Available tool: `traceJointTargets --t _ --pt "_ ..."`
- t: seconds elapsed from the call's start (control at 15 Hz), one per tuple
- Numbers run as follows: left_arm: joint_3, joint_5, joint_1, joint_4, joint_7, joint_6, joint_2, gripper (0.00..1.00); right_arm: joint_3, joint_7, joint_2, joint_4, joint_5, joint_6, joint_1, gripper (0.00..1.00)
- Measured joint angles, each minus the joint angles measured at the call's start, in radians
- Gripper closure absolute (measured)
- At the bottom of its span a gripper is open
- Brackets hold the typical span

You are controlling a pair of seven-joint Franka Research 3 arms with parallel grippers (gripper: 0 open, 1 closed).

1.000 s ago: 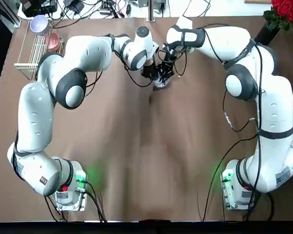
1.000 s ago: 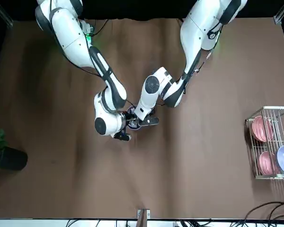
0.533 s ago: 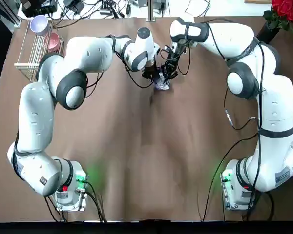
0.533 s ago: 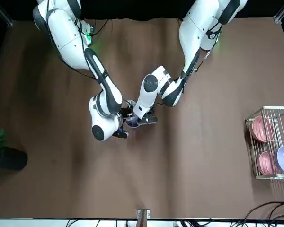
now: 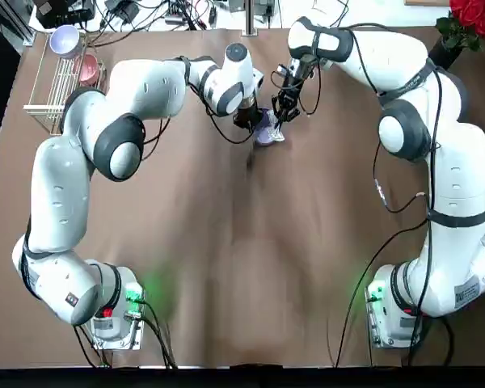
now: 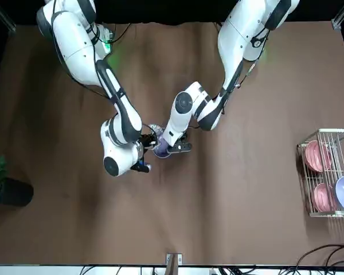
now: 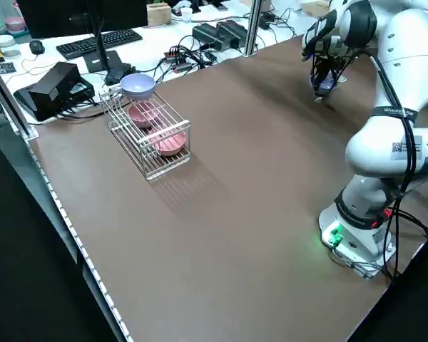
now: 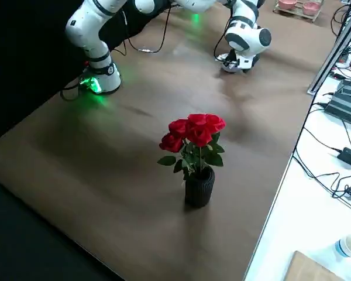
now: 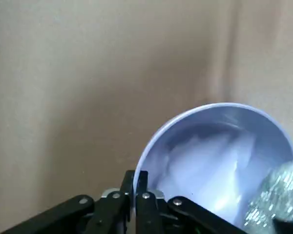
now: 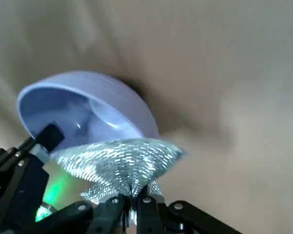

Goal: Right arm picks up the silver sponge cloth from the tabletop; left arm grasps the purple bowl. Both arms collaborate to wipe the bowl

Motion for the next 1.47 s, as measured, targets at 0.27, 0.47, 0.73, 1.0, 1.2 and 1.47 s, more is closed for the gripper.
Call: traceJointTargets --t 0.27,0.47,0.73,1.0,1.2,1.47 --pt "0.002 0.0 0.002 0.001 0.0 0.0 0.0 0.95 0.0 0.0 0.001 0.002 -0.002 0.099 0.002 0.93" --pt "0.003 0.0 0.004 0.001 0.0 0.0 0.0 0.95 0.001 0.0 0.004 0.002 -0.002 0.155 0.012 0.93" --pt "0.003 0.0 0.004 0.001 0.0 0.0 0.0 0.95 0.001 0.0 0.013 0.001 -0.007 0.167 0.04 0.93" --pt "0.003 0.0 0.004 0.001 0.0 0.0 0.0 0.95 -0.001 0.0 0.018 0.005 -0.01 0.166 0.035 0.93" --pt "0.002 0.0 0.004 0.007 0.0 0.0 0.0 0.95 0.0 0.001 0.008 0.039 -0.109 0.042 0.018 0.93" --pt "0.01 0.0 0.012 0.007 0.0 0.0 0.001 0.95 -0.014 -0.002 -0.009 0.11 -0.166 -0.166 -0.072 0.93"
